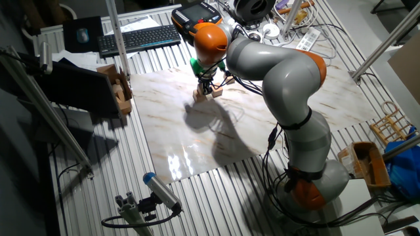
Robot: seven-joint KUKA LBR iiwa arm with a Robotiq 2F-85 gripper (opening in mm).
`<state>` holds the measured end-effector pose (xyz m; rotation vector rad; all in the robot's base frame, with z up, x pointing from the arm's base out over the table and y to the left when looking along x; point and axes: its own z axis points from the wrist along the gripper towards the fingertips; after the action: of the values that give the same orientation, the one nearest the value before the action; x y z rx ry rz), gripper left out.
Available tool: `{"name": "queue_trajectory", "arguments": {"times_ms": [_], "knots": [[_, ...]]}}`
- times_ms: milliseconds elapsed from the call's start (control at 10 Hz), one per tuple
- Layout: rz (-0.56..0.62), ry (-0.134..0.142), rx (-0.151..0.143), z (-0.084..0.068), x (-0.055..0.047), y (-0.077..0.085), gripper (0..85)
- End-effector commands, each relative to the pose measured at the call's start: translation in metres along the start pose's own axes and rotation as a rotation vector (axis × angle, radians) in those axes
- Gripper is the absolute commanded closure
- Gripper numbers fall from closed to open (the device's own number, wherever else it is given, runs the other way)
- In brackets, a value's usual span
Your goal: Stack the blocks into a pyramid shape
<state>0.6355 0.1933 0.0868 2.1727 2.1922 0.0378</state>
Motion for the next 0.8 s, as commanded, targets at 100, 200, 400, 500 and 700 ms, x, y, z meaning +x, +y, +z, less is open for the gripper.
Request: {"name": "queue_trajectory", "arguments": {"times_ms": [100, 200, 400, 500, 700], "knots": [[0.0, -0.009, 0.002, 0.0015, 0.0002, -0.0001, 51.0], [0.0, -0.006, 0.001, 0.0022, -0.0002, 0.0003, 51.0], [0.001, -0.006, 0.004, 0.0025, -0.0001, 0.0006, 51.0], [0.003, -0.008, 0.002, 0.0025, -0.0001, 0.0006, 51.0], [0.004, -0.011, 0.001, 0.0022, -0.0002, 0.0009, 51.0]]}}
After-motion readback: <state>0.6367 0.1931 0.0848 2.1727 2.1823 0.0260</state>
